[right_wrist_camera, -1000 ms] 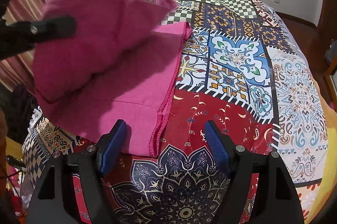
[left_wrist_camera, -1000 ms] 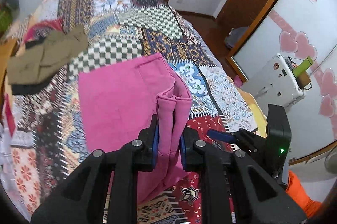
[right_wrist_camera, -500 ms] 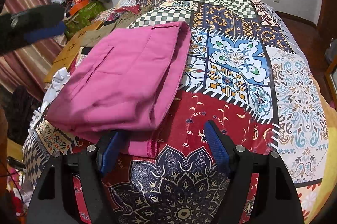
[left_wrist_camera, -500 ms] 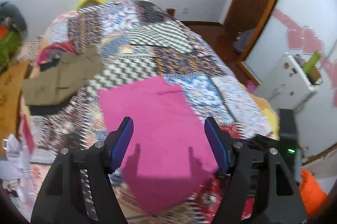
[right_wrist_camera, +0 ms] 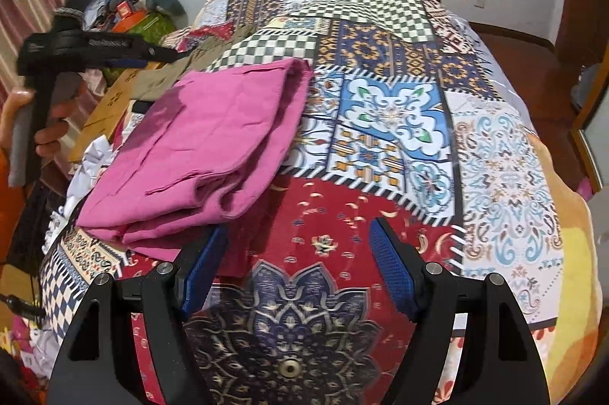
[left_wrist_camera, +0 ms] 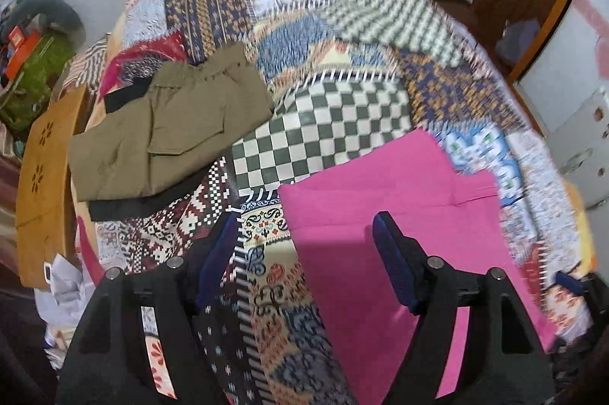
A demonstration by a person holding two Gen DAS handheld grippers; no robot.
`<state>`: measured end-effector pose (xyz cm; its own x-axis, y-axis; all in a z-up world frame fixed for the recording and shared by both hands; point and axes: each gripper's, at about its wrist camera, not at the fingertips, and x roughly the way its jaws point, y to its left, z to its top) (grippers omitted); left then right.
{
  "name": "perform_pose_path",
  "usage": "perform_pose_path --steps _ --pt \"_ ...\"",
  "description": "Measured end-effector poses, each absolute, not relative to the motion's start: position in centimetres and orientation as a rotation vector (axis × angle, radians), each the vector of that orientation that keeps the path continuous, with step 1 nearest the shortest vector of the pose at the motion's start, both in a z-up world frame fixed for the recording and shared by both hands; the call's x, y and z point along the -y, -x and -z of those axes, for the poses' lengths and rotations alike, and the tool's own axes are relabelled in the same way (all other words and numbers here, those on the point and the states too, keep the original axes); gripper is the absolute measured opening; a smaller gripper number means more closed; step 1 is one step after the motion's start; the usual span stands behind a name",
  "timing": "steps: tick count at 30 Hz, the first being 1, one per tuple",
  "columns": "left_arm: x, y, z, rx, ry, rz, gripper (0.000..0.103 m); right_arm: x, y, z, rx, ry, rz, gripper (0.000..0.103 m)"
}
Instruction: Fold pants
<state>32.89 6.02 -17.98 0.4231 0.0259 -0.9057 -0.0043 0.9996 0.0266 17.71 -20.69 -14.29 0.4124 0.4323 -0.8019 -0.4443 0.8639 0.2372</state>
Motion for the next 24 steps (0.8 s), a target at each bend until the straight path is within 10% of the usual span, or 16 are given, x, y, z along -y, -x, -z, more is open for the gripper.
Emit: perform_pose_path --steps 6,24 --pt "-5.4 -33.1 22.6 -1.138 -0.168 -0.105 0.096 22.0 -18.1 14.5 -1.015 0.002 -0.494 0.073" --pt "-6.5 -22.4 20.7 -1.133 -0.290 -0.065 0.096 21.1 -16.9 11.5 -0.930 0.008 -0.520 0.073"
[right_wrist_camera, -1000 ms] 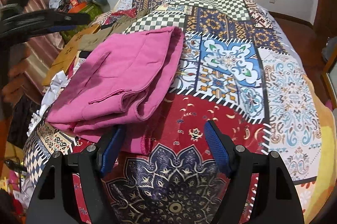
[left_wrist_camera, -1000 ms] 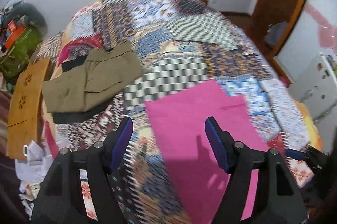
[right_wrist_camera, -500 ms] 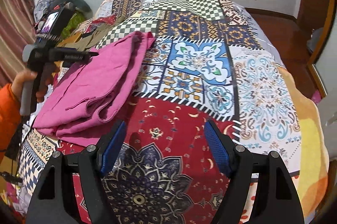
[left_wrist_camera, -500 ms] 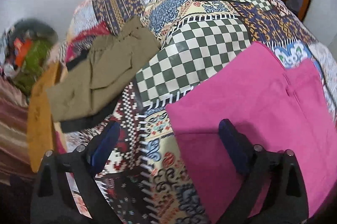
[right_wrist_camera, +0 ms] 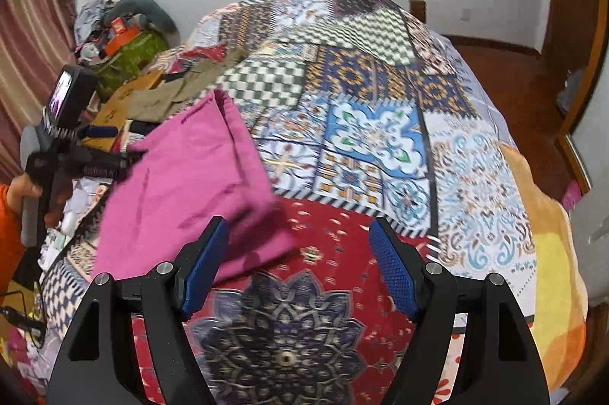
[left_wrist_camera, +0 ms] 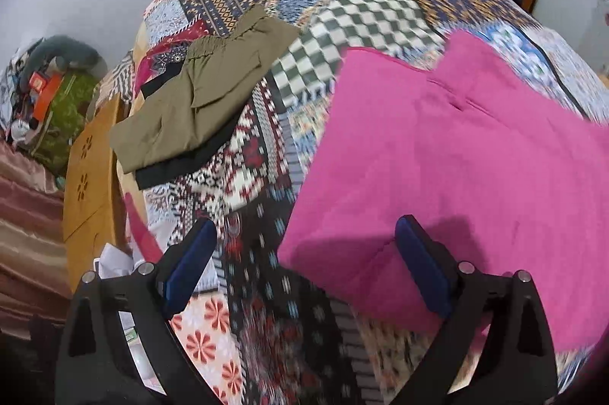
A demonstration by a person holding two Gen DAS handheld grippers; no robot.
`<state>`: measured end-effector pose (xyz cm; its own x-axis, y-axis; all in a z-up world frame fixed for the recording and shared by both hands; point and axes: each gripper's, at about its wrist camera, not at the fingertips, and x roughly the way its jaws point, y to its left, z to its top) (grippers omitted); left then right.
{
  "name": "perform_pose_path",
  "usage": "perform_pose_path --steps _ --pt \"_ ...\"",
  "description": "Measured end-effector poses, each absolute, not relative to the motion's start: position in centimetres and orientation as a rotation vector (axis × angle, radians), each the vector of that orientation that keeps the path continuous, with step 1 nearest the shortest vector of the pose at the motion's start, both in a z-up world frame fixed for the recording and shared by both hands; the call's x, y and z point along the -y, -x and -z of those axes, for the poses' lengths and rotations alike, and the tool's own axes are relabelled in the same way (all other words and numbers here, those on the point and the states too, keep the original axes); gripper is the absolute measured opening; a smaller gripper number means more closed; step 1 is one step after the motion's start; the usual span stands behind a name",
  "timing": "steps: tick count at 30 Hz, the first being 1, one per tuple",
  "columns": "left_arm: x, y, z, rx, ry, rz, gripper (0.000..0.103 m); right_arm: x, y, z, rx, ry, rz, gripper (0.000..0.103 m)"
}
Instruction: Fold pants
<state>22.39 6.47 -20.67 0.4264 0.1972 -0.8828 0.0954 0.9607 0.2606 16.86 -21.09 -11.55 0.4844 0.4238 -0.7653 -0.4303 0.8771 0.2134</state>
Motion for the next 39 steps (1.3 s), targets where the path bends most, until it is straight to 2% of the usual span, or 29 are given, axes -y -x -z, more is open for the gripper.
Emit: perform_pose_path --steps 8,11,17,25,34,39 --pt "-6.6 -17.4 20.3 -1.156 -0.068 0.024 0.096 19.3 -15.8 11.3 -0.927 0.041 -0.555 0.073" --pt "-6.5 -15.9 19.9 -1.108 -0.042 0.038 0.096 18.9 -15.2 11.9 -0.954 0.057 -0.570 0.073" --pt "-7.3 -14.3 19.7 -1.067 -0.038 -0.003 0.080 19.0 -13.9 13.0 -0.983 0.068 -0.579 0.073" --pt "-8.7 -13.3 20.7 -1.086 0.021 -0.013 0.080 19.5 -13.7 14.2 -0.987 0.055 -0.605 0.072" --pt "-9.2 -14.3 20.1 -1.076 -0.157 -0.113 0.080 19.7 -14.9 14.6 -0.962 0.074 -0.593 0.072" --pt "-9.0 -16.7 17.8 -1.017 -0.116 -0.061 0.080 19.7 -16.0 14.0 -0.952 0.088 -0.560 0.062"
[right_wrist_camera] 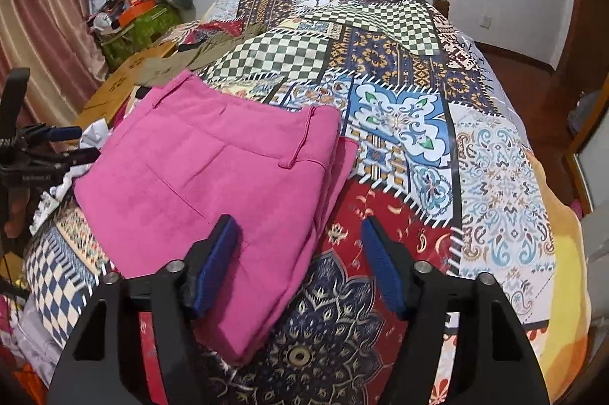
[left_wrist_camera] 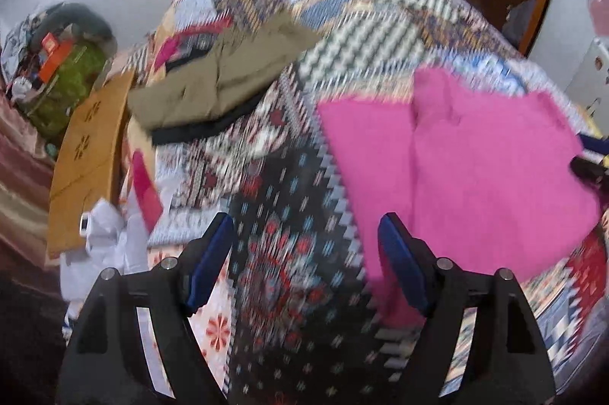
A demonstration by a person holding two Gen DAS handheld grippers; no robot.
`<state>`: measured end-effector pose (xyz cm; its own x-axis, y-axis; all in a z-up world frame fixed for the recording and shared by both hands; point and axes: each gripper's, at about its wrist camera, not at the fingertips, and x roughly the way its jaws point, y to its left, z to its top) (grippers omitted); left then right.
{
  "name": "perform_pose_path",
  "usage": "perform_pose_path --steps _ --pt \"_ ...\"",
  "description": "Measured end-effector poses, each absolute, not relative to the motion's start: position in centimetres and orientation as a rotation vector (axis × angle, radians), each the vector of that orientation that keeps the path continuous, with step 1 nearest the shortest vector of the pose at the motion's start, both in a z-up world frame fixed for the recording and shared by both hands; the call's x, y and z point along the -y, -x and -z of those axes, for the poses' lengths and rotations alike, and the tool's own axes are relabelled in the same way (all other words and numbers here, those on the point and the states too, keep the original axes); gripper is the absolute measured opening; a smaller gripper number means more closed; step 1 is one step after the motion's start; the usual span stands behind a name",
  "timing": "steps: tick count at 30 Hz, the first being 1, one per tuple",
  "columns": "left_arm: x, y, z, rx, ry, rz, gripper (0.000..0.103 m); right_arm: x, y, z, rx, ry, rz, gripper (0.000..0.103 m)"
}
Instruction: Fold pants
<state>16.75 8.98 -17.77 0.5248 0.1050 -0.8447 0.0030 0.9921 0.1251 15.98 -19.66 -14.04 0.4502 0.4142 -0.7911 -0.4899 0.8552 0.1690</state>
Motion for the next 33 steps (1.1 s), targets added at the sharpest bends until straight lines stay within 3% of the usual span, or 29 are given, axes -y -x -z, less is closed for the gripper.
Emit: perform_pose_path --steps 5,10,13,15,24,28,33 --pt "-6.2 -19.5 16.1 -0.958 -0.086 0.042 0.080 20.1 -17.4 12.9 -0.909 0.021 -0.542 0.053" --pt "-4.0 -23.0 18.9 -1.011 -0.126 0.064 0.080 19.4 -19.5 13.1 -0.908 0.039 -0.507 0.051" --pt "-4.8 -23.5 20.1 -1.031 -0.078 0.072 0.089 19.1 -19.8 14.1 -0.930 0.080 -0.500 0.051" --pt "-5.9 -23.2 19.9 -1.024 -0.050 0.060 0.089 19.3 -19.7 14.2 -0.928 0.088 -0.504 0.051" --pt "-10.7 -20.2 18.3 -1.008 0.044 0.015 0.085 20.0 -19.0 13.2 -0.941 0.067 -0.543 0.057" --pt "-10.3 -19.4 18.6 -1.026 0.082 0.061 0.085 19.9 -18.3 14.1 -0.980 0.041 -0.543 0.068" --pt "-9.0 -19.8 19.5 -1.053 0.123 0.116 0.085 20.3 -18.2 15.2 -1.015 -0.033 -0.541 0.068"
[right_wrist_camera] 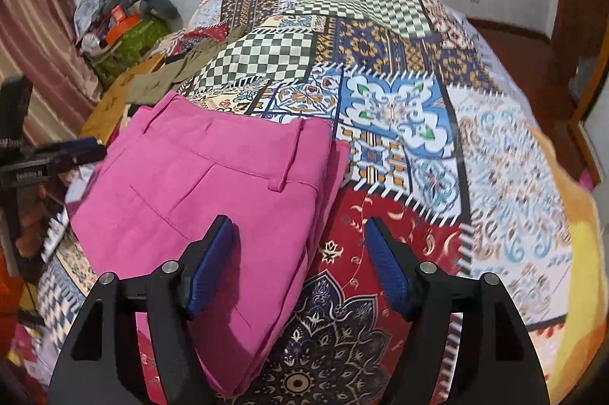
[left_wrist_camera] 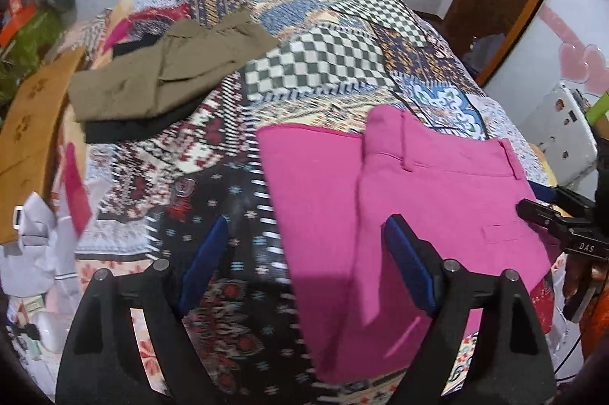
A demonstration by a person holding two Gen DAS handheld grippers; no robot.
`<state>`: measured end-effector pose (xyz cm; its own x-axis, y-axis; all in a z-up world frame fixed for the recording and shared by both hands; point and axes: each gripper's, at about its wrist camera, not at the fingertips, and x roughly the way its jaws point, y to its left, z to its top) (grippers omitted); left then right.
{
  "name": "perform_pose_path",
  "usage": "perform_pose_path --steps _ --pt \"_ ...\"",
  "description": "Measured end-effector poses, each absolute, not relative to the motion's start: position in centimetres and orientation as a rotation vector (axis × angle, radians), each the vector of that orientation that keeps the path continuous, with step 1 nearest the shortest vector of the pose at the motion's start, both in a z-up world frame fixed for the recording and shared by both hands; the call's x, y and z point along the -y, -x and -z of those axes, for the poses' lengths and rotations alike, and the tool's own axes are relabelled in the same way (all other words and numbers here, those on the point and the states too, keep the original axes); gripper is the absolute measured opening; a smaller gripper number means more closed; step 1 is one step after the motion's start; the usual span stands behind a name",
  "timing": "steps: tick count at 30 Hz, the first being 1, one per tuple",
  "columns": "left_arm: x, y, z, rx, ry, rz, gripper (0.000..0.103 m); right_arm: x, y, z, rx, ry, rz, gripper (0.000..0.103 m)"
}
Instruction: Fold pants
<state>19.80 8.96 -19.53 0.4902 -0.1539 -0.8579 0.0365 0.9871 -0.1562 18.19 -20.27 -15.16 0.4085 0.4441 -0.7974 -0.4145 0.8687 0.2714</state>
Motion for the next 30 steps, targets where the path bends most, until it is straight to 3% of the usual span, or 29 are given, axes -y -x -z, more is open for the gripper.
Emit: perform_pose_path --steps 7,13,15,21,30 --pt "-7.7 -20.9 21.6 -1.122 0.167 0.168 0.084 20.5 -18.8 16.1 -1.079 -0.147 -0.569 0.065" --pt "-7.0 -20.7 21.0 -1.105 0.183 0.196 0.056 19.7 -19.0 16.3 -1.071 -0.174 -0.591 0.050" --pt "-6.9 -20.8 20.8 -1.102 0.193 0.203 0.040 19.5 -19.2 16.3 -1.070 -0.177 -0.589 0.045" --pt "-6.1 -21.2 19.8 -1.068 0.156 0.176 0.015 18.9 -20.1 15.6 -1.063 -0.174 -0.596 0.018" --pt "-7.8 -21.9 17.2 -0.993 0.112 0.108 0.011 17.3 -21.3 12.2 -0.967 -0.135 -0.652 0.011"
